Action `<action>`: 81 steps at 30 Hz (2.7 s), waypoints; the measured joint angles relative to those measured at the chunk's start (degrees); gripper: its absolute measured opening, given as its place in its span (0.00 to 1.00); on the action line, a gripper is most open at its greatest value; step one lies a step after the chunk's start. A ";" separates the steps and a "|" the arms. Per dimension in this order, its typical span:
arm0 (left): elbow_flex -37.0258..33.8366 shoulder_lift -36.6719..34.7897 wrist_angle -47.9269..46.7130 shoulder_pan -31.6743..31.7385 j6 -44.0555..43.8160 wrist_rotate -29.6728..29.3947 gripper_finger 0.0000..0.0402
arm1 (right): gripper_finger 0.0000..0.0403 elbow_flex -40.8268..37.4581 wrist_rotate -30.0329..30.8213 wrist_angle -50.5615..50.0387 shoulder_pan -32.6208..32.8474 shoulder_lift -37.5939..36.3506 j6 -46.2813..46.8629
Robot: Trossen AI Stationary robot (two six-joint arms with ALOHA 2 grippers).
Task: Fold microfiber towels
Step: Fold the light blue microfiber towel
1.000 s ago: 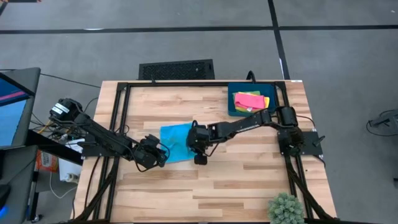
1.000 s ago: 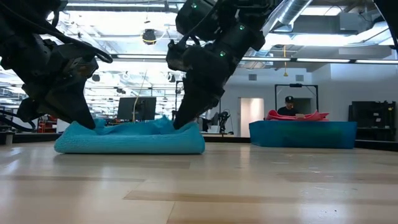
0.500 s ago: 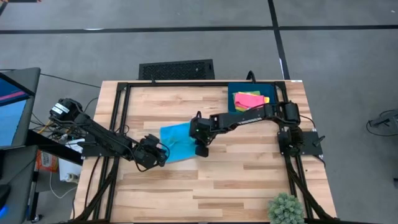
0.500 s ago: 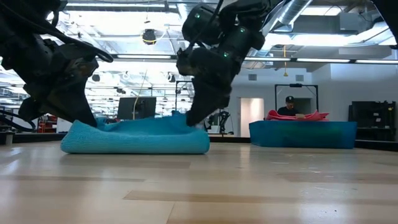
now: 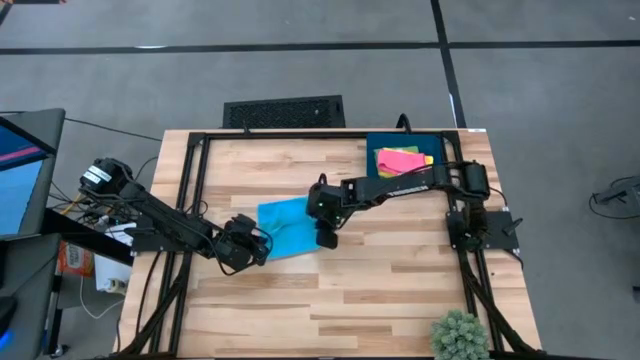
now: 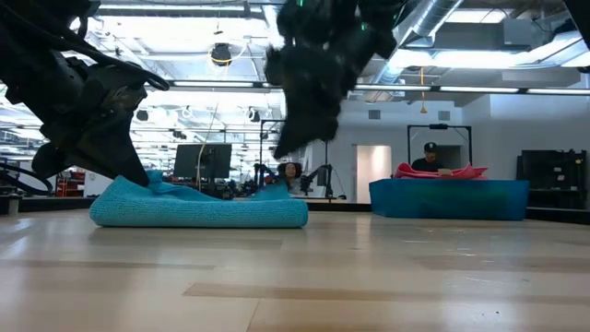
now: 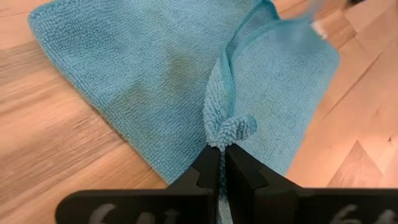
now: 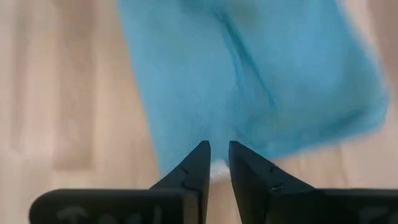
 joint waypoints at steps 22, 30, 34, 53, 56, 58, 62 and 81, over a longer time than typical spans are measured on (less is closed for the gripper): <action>0.00 0.00 0.93 0.00 1.36 1.01 0.06 | 0.18 0.15 2.41 9.00 3.93 8.64 -3.45; 0.00 -0.13 -5.92 0.00 -6.39 3.55 0.33 | 0.18 0.13 2.12 9.21 3.89 8.73 -3.51; 0.00 -0.13 -6.23 0.20 -7.75 2.51 0.43 | 0.18 0.13 2.10 9.26 3.90 8.73 -3.53; 3.23 -6.59 1.78 1.40 14.39 -7.39 0.03 | 0.18 -1.75 1.62 12.58 -0.53 3.14 -1.06; 3.28 -1.73 5.82 1.31 16.67 -2.58 0.02 | 0.18 -1.68 1.63 12.74 -0.99 3.92 -1.30; 3.26 1.04 5.63 1.33 15.54 -1.53 0.02 | 0.18 -1.91 1.76 10.99 -0.98 4.41 -1.32; 3.21 5.81 3.78 1.36 11.70 -1.00 0.03 | 0.18 -2.11 3.06 9.59 -0.95 5.56 -1.07; 3.28 13.48 3.24 1.85 1.20 -3.23 0.03 | 0.18 -8.31 4.00 11.61 -1.76 2.39 1.81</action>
